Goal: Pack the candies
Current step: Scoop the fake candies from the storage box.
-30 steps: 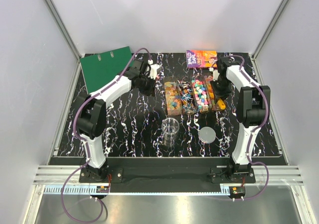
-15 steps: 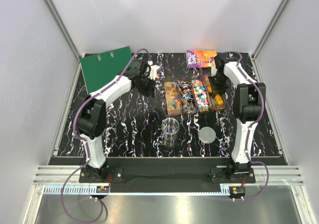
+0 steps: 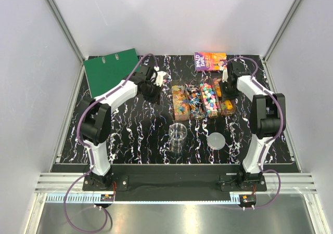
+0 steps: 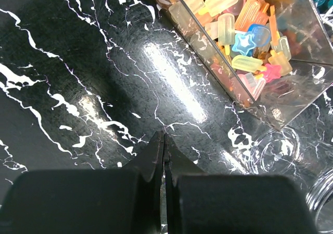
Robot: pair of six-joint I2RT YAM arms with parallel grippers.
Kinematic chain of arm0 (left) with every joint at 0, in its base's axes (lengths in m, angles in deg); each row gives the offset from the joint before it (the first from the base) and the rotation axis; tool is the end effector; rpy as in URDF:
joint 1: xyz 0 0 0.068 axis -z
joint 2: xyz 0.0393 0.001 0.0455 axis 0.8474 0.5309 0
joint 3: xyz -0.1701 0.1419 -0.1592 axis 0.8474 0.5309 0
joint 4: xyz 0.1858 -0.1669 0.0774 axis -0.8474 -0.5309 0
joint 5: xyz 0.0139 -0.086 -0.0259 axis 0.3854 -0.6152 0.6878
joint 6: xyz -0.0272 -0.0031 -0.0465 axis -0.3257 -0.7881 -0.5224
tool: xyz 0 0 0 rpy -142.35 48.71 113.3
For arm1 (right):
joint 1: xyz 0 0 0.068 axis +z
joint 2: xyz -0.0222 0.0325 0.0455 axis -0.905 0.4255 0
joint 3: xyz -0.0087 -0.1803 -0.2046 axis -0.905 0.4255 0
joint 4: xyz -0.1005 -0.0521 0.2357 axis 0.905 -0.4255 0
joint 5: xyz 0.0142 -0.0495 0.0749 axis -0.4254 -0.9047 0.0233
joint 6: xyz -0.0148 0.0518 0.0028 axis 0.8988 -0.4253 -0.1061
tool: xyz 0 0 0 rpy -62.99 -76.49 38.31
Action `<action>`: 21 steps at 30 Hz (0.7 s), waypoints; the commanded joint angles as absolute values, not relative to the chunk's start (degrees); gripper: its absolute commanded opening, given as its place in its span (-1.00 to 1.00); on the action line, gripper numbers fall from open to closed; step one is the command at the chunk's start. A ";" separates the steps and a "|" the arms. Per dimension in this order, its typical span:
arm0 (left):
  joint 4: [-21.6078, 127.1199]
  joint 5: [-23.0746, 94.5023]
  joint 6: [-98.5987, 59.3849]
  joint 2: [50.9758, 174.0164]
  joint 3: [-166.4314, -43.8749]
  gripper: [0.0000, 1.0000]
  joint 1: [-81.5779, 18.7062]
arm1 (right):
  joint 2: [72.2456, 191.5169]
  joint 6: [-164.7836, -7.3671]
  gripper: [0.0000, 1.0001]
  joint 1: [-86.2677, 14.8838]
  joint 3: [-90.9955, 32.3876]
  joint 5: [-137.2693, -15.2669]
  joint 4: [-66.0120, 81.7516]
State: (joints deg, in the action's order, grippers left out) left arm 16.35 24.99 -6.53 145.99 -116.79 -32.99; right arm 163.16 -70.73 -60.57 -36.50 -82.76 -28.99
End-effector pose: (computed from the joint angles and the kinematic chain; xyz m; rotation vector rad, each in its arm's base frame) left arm 0.3647 -0.1824 0.2210 0.7180 2.5306 -0.5763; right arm 0.4048 0.0308 0.1882 -0.3105 2.7218 0.0066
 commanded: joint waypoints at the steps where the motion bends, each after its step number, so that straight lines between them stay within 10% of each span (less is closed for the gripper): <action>1: 16.90 25.69 -5.04 142.56 -117.01 -1.00 -32.71 | 165.94 -74.16 -1.00 -60.34 -29.44 -82.59 -21.77; 21: 16.81 25.78 -5.65 142.56 -117.98 -1.00 -31.66 | 153.38 -75.57 -1.00 -60.34 -20.38 -84.88 -20.28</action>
State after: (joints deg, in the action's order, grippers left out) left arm 16.11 25.19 -6.09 145.99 -116.82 -32.00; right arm 155.31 -73.81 -60.55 -24.21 -82.94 -17.01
